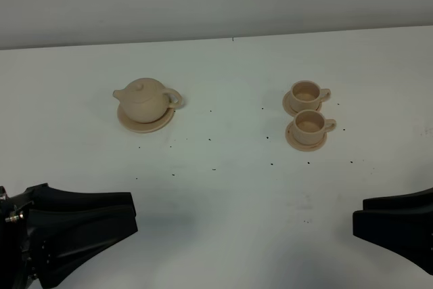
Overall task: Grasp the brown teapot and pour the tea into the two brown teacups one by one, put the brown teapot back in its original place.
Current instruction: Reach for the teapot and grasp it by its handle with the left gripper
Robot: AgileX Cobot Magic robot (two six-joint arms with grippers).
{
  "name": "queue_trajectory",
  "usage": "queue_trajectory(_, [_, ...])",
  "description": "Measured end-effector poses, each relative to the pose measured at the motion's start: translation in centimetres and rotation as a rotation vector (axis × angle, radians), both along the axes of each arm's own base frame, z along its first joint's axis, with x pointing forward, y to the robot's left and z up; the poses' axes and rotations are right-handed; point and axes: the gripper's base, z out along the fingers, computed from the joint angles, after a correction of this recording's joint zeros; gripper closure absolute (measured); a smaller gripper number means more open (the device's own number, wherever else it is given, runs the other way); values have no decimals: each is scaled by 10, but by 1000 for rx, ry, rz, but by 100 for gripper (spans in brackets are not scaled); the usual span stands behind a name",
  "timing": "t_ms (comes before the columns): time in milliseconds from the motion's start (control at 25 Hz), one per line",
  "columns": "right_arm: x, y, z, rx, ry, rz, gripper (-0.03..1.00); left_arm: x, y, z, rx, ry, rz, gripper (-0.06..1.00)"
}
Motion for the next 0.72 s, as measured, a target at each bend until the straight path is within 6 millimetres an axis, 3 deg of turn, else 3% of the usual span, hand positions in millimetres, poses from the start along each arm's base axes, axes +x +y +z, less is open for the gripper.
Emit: queue_trajectory(720, [0,0,0,0,-1,-2,61,0,0,0,0,0,0,71])
